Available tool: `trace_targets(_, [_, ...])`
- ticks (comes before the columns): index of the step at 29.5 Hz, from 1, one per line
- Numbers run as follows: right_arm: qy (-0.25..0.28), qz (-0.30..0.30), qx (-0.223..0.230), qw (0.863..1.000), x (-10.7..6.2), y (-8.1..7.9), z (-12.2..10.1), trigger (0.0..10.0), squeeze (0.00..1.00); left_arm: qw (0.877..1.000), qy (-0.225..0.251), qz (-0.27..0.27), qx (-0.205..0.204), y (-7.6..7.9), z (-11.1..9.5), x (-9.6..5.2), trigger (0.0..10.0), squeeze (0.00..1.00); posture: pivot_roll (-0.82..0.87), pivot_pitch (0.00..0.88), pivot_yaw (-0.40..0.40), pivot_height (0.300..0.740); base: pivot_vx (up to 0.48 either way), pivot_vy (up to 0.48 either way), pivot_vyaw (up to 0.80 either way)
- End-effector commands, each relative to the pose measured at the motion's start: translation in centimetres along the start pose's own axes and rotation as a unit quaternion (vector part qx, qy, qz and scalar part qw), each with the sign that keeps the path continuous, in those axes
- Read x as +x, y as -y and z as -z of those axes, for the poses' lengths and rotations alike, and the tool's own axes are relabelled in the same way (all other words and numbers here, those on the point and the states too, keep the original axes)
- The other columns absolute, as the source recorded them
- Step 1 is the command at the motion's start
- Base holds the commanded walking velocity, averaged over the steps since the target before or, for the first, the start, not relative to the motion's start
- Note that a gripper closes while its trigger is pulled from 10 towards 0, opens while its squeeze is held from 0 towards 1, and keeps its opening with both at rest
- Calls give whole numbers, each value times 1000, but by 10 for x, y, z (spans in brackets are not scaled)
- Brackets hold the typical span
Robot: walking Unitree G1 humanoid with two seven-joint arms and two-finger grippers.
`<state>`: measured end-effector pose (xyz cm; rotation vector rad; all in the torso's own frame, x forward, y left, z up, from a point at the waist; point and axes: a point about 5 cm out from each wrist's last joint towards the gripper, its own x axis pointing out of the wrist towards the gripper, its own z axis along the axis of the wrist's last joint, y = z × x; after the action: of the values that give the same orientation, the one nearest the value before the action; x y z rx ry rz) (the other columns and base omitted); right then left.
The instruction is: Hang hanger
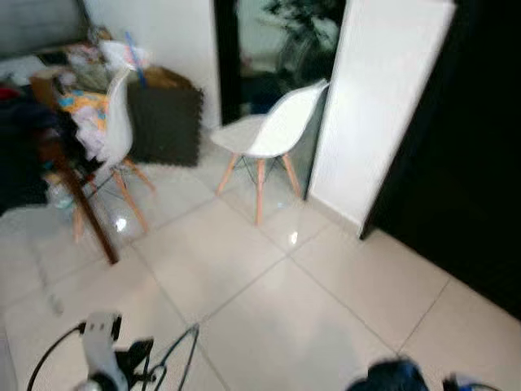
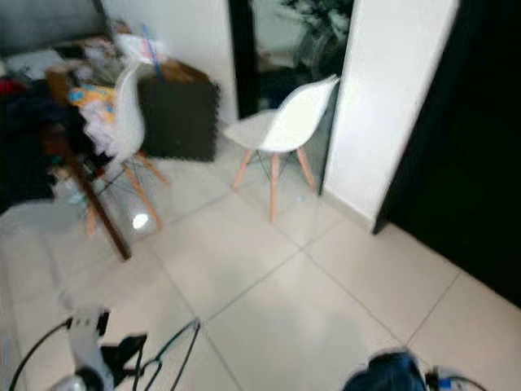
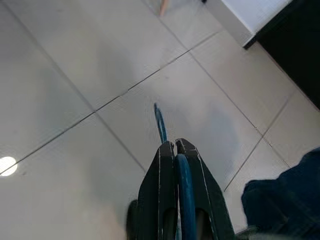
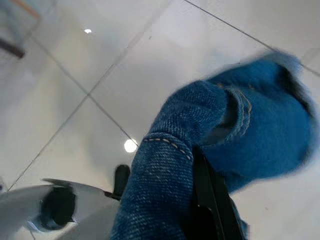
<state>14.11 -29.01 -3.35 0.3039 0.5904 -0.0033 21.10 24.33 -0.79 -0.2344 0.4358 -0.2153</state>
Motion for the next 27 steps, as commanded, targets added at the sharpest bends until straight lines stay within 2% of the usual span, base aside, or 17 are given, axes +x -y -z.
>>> trace_targets(1, [-2,6,-1,1000,-5,4,2,10000,0,1000,-13,-1,-3,1,7,-3,10000,0,17,88,-53,740,0,0,763])
trace_targets(27, [1,-4,-12,1000,-3,1,-1,10000,0,1000,-9,-5,7,1,2,-1,10000,0,4,104,-50,740,0,0,763])
